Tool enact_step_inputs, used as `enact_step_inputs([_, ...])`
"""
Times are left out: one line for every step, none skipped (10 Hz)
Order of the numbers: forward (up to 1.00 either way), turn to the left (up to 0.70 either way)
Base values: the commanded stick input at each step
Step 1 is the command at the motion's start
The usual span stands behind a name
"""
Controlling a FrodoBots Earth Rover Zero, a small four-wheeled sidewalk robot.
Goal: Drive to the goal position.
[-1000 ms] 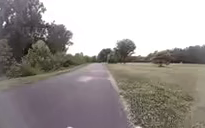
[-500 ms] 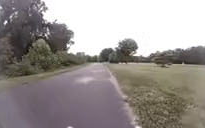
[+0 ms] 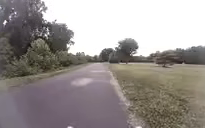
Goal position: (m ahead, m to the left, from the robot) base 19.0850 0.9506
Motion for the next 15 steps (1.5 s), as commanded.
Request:
enact_step_inputs([0.7,0.0])
enact_step_inputs([0.7,0.0])
enact_step_inputs([0.7,0.0])
enact_step_inputs([0.7,0.0])
enact_step_inputs([0.7,0.0])
enact_step_inputs([0.7,0.0])
enact_step_inputs([0.7,0.0])
enact_step_inputs([0.7,0.0])
enact_step_inputs([0.7,0.0])
enact_step_inputs([0.7,0.0])
enact_step_inputs([0.7,0.0])
enact_step_inputs([0.7,0.0])
enact_step_inputs([0.7,0.0])
enact_step_inputs([0.7,0.0])
enact_step_inputs([0.7,0.0])
